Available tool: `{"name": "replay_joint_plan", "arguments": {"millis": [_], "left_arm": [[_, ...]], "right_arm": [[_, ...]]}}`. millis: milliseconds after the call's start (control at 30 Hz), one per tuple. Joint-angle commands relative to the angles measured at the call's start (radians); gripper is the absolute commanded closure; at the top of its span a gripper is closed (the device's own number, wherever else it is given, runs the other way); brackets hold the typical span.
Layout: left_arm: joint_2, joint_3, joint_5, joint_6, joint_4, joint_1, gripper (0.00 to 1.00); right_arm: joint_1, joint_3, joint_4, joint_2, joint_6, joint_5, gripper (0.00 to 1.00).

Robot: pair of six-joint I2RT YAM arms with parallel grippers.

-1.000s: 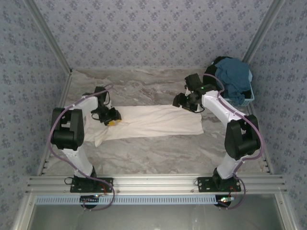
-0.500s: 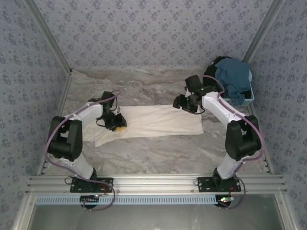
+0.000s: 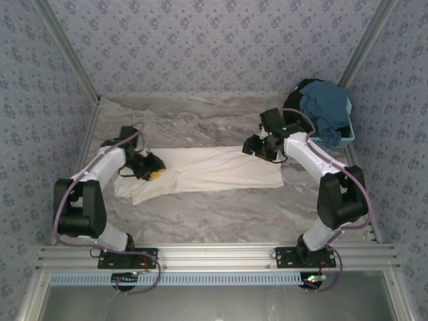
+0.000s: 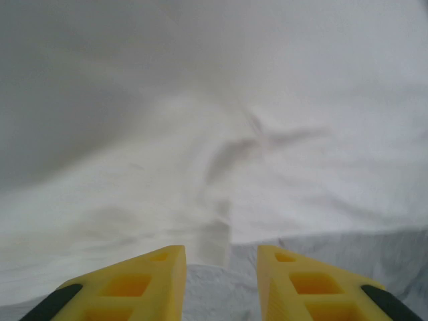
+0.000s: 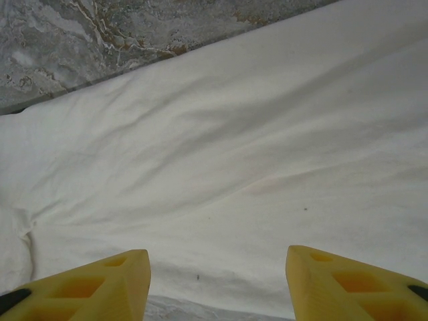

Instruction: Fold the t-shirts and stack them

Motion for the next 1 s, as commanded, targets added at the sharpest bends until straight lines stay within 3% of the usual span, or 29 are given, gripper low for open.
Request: {"name": "replay_joint_plan", "arguments": {"millis": [0,100,233,400,633,967], "left_arm": [[-0.019,0.017,-0.085,-0.005,-0.097,0.119,0.69],[0.013,0.019,-0.123,0.036,-0.139,0.218,0.67],[0.057,0.007,-0.101,0.085,-0.051,0.290,0.63],[0.143,0.012,-0.077,0.100,0.050,0.296,0.64],[0.175,0.011,-0.210,0.126,0.010,0.297,0.66],[0.226,0.010,-0.160,0.106,0.053,0.295,0.67]], "right_arm": [[0.036,-0.027,0.047,-0.031,0.016,-0.022,0.42],[0.079,-0.050,0.125,-0.028,0.010,-0.076,0.41],[0.117,-0.113,0.247,-0.019,0.042,-0.178,0.38],[0.156,-0.122,0.331,0.002,0.086,-0.249,0.37],[0.168,-0.109,0.340,0.010,0.113,-0.245,0.37],[0.165,-0.071,0.313,0.040,0.107,-0.255,0.37]]}}
